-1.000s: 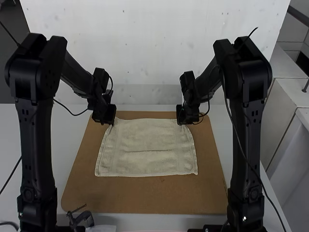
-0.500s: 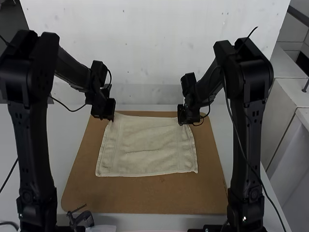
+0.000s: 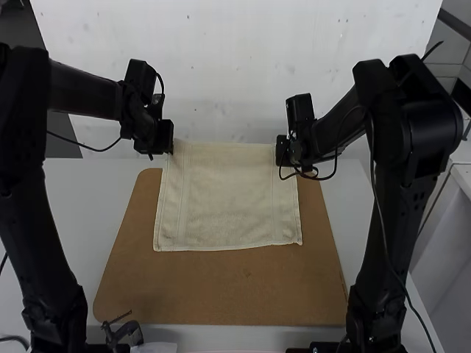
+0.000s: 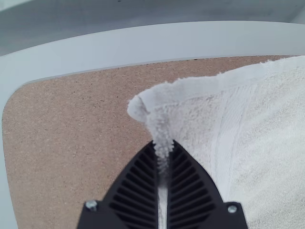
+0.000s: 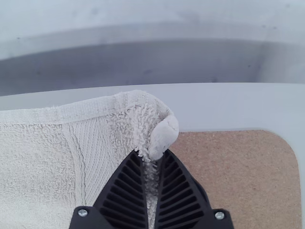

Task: Fold the towel.

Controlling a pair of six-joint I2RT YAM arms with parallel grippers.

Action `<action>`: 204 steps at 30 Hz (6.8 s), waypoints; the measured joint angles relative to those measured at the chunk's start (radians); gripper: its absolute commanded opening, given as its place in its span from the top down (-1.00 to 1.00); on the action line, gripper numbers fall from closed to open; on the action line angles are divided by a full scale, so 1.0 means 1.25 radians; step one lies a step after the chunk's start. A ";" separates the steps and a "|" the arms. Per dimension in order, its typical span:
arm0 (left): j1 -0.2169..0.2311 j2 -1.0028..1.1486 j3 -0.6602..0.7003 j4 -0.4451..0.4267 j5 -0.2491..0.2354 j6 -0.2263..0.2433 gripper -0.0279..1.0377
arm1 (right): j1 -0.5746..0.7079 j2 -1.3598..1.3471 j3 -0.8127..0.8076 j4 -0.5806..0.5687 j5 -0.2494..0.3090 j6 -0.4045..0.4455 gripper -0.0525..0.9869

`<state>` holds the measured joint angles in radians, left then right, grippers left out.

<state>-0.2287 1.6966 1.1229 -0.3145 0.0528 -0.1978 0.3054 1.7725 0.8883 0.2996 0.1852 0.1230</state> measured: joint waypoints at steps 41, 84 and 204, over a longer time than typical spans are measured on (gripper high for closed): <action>-0.149 -0.470 -0.366 -0.195 -0.067 0.017 0.91 | 0.090 -0.454 -0.285 -0.342 -0.009 -0.027 0.87; -0.087 -0.084 -0.237 -0.124 -0.175 0.013 -0.96 | 0.057 -0.218 -0.241 -0.202 0.006 -0.027 -0.97; 0.038 -0.356 -0.266 0.009 -0.132 0.027 -0.92 | 0.326 0.049 0.243 -0.652 0.134 0.208 -0.18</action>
<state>-0.1806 1.2514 0.7902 -0.3027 -0.1116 -0.1638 0.7124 1.8332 1.1915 -0.5148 0.3531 0.3824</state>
